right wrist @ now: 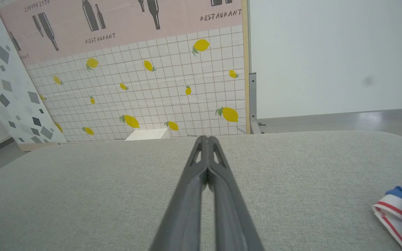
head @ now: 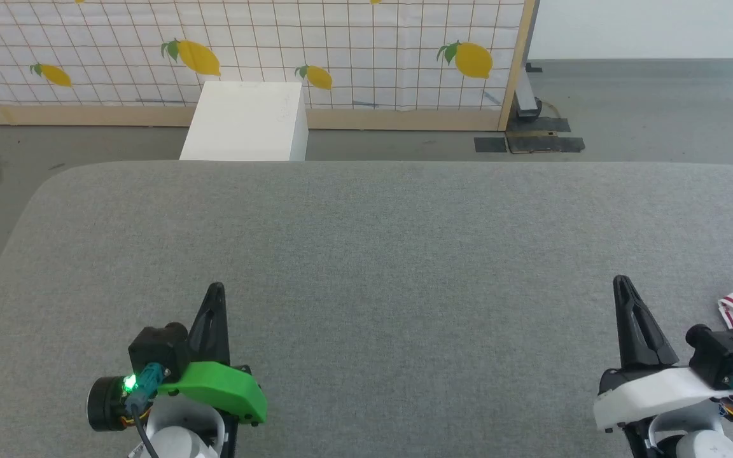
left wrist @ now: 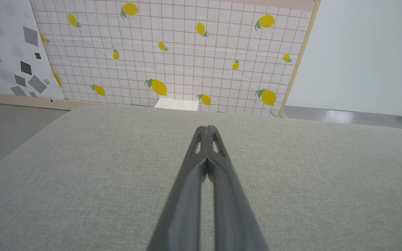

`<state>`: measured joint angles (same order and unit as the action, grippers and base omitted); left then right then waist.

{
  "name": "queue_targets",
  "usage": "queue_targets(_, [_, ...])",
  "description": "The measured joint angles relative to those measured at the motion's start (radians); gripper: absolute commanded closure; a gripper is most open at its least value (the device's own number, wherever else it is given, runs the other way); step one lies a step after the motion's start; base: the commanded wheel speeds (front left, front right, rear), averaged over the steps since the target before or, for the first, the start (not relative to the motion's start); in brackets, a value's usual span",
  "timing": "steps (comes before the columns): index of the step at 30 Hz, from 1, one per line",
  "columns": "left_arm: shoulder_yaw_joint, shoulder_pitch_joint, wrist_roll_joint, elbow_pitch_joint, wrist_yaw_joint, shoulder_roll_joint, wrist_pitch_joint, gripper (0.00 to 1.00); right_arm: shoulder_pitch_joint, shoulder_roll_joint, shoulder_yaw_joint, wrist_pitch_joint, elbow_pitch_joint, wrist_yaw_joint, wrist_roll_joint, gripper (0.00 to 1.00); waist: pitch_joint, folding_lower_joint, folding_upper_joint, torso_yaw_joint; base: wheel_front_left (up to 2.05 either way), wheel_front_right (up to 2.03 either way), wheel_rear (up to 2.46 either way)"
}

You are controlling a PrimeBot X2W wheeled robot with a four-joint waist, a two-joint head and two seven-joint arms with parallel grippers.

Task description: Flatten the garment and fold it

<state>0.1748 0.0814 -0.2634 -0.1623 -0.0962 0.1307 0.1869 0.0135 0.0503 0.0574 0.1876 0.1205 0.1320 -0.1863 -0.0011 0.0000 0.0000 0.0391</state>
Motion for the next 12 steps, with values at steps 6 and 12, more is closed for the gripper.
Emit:
queue_targets(6, [-0.01, -0.009, 0.012, 0.01, 0.007, -0.005, -0.01, 1.0, 0.0, 0.0, -0.004, -0.012, -0.007, 0.0, 0.01, 1.0, 0.0, 0.0, 0.0, -0.003, 0.0, 0.0, 0.0])
queue_targets(12, [-0.022, -0.011, 0.039, 0.02, 0.013, -0.008, -0.021, 1.0, 0.0, 0.0, -0.008, -0.024, -0.015, 0.0, 0.021, 1.0, 0.0, 0.0, 0.0, -0.005, 0.0, 0.0, 0.0])
